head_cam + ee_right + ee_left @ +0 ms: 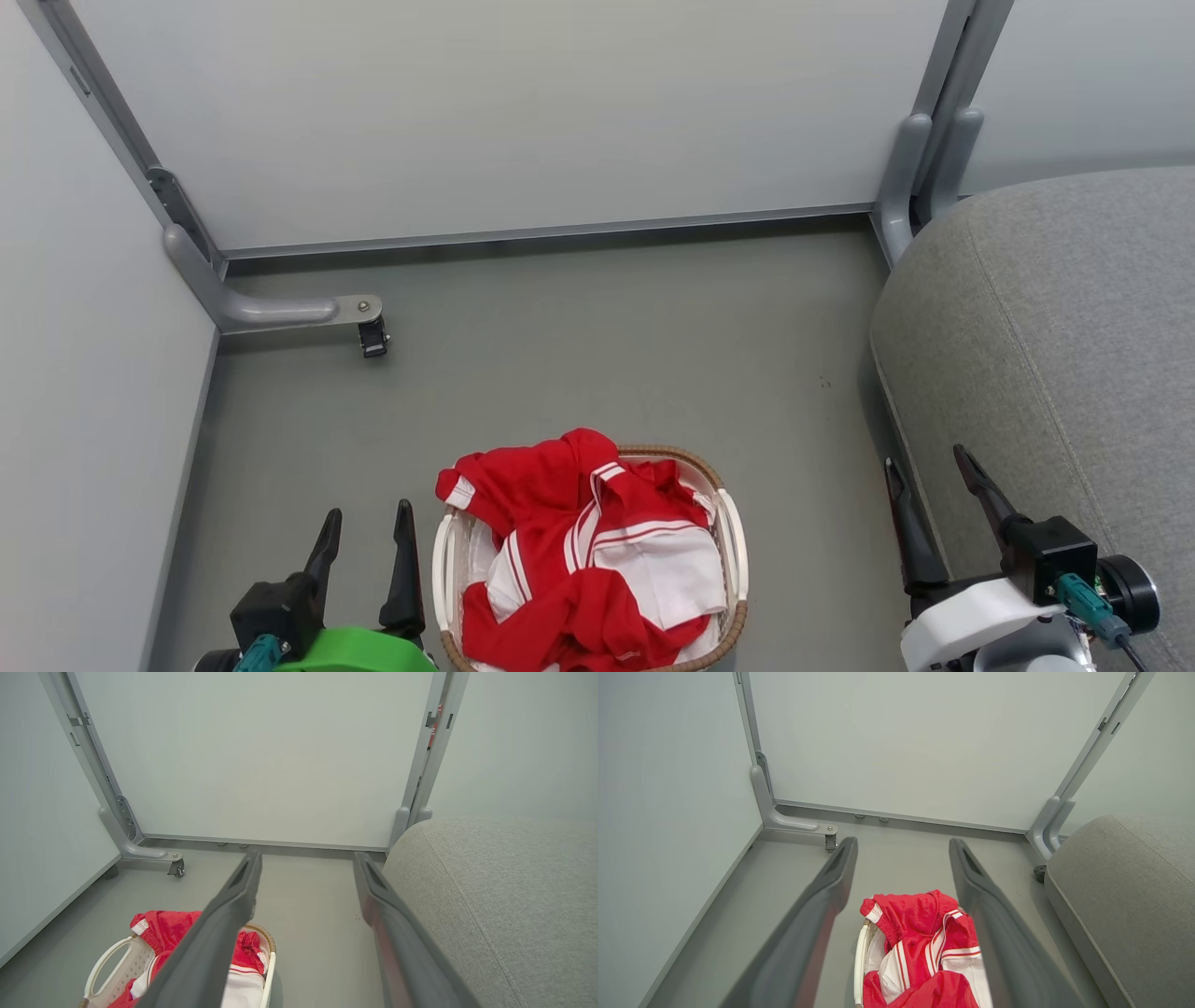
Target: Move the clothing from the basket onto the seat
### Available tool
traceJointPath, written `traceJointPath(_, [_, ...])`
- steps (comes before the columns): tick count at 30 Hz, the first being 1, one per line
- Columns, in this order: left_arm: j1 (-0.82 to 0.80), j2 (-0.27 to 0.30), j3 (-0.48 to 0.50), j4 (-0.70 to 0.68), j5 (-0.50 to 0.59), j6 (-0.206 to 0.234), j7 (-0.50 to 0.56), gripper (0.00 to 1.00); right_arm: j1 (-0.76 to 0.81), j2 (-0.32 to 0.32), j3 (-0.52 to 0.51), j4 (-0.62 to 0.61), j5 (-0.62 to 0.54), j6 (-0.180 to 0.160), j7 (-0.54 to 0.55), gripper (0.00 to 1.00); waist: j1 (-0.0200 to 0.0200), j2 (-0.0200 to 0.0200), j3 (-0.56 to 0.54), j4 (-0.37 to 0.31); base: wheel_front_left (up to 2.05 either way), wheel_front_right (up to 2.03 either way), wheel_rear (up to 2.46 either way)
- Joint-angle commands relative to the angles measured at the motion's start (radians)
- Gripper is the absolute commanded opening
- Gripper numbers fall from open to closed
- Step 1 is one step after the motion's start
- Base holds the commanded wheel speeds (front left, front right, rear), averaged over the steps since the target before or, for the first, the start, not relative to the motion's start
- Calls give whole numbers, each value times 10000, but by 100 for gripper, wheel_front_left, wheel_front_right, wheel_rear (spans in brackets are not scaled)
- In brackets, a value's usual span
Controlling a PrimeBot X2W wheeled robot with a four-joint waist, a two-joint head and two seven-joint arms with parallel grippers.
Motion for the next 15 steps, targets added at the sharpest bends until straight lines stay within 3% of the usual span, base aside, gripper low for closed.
traceJointPath(1, [-13,69,5,10,-25,-42,-4,100,89,-60,-4,-24,27,1,-49,100,0,0,6,-1,0,0,0])
traceJointPath(15, [-796,66,-206,-58,467,-268,-4,100,-334,-57,-192,-416,-27,1,-46,100,0,0,745,-149,0,0,0])
